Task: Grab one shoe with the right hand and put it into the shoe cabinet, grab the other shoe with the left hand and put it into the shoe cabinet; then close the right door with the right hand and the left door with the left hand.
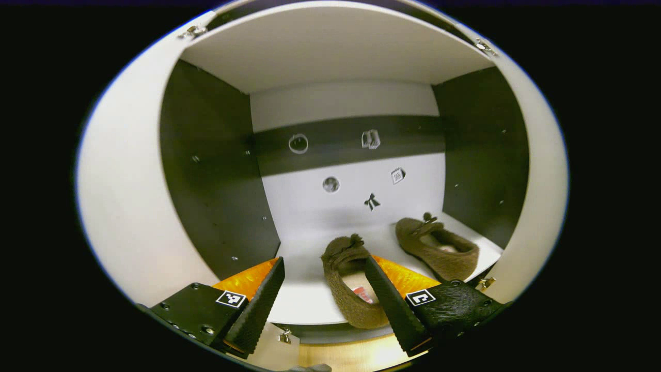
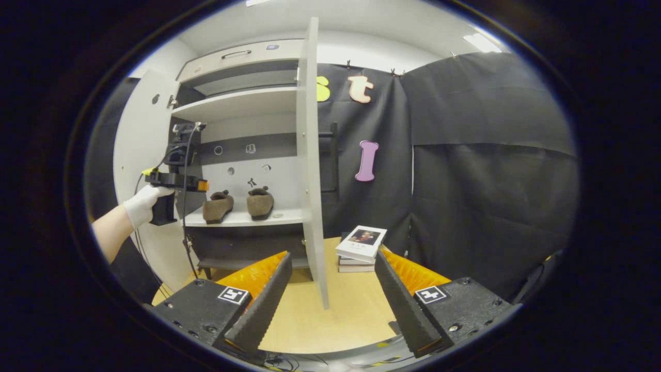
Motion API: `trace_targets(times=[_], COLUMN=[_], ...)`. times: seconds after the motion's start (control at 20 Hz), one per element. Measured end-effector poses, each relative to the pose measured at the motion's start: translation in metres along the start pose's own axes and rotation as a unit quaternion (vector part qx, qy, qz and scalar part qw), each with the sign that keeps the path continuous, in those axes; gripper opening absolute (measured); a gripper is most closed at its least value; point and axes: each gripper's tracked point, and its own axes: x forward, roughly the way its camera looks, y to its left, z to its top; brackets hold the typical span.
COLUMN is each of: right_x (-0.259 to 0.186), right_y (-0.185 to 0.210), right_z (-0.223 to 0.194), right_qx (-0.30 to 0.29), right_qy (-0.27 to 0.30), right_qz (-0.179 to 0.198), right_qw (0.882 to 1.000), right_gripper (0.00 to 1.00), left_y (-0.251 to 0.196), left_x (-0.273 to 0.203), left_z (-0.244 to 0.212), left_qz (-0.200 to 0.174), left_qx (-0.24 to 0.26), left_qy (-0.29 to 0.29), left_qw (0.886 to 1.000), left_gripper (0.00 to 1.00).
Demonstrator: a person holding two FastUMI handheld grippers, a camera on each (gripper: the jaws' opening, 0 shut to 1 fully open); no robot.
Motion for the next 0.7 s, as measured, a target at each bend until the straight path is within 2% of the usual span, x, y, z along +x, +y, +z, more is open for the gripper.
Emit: trace_targets(times=[0.1,0.2,0.25,0.4,0.45,0.7], right_x=[-0.001,-0.004,-0.006,-0.009,-0.01,-0.02], right_y=[0.008,0.013,0.017,0.027,0.031,0.04], right_z=[0.002,0.004,0.006,0.01,0.01,0.008], right_qx=[-0.007,-0.012,-0.013,-0.013,-0.015,-0.017], right_qy=[-0.004,-0.01,-0.013,-0.023,-0.023,-0.026], right_qz=[0.007,0.014,0.016,0.026,0.029,0.036], right_qw=[1.0,1.0,1.0,0.999,0.999,0.999], right_gripper=[1.0,1.0,1.0,1.0,1.0,1.0], left_y=[0.002,0.003,0.004,0.011,0.014,0.026], left_x=[-0.039,-0.077,-0.096,-0.155,-0.171,-0.239], left_z=[0.014,0.024,0.027,0.027,0.025,-0.02], left_qz=[0.001,-0.001,-0.001,-0.015,-0.015,-0.007], left_qx=[-0.005,-0.018,-0.024,-0.034,-0.034,-0.053], left_qy=[-0.029,-0.06,-0.07,-0.094,-0.099,-0.093], left_qw=[1.0,0.998,0.997,0.995,0.994,0.994], left_gripper=[0.92,1.0,0.96,1.0,0.96,0.96])
